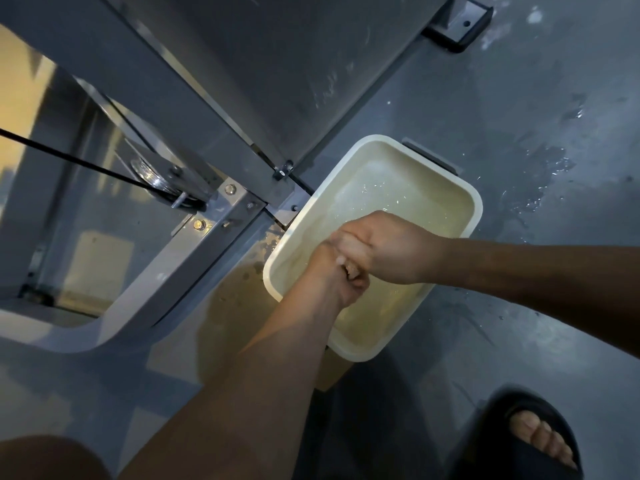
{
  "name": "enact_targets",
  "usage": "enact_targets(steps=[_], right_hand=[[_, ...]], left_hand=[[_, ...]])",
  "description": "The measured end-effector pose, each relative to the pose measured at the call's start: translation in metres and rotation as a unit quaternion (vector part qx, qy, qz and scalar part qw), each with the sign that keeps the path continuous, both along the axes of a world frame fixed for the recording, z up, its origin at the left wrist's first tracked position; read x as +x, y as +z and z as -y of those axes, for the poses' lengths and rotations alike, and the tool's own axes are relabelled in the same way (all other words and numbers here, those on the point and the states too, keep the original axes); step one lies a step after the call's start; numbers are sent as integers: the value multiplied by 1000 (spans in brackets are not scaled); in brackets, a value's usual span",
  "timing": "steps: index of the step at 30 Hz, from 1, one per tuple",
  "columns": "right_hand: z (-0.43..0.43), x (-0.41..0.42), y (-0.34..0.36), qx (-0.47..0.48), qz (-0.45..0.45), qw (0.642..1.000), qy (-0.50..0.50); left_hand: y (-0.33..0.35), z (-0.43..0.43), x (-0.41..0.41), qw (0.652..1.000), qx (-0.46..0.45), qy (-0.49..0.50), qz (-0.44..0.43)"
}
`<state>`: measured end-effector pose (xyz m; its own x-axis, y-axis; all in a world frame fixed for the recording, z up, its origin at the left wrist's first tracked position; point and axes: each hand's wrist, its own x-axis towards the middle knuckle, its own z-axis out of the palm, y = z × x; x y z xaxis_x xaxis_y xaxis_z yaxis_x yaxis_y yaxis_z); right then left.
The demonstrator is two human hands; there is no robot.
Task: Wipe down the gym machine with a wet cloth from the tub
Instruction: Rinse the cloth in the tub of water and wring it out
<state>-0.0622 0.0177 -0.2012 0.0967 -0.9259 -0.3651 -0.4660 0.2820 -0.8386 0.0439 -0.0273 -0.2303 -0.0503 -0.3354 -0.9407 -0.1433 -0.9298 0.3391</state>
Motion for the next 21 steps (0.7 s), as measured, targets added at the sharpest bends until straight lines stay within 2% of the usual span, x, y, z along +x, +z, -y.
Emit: enact_targets(steps=[3,8,10,13,14,16,19,21], right_hand=[[4,-1,-6,-14,-81,996,22],[21,-26,-18,24,-207,976,68],[26,-28,-28,32,-231,969,77],[18,-23,-42,59,-288,956,3],[14,-22,-43,85,-332,939,7],[13,-23,-45,141,-383,909,89],[18,-9,-43,192,-276,924,184],[18,4,-41,215,-151,955,137]], left_hand=[[8,3,-5,998,48,23,-35],[14,-3,-8,994,66,1,-91],[6,-3,-4,996,39,-5,-84],[-2,2,7,1000,-7,17,-15],[-6,4,10,999,2,33,0],[-12,3,14,999,19,43,7],[-16,-4,12,998,29,-44,20],[-13,-5,12,997,28,-69,38]])
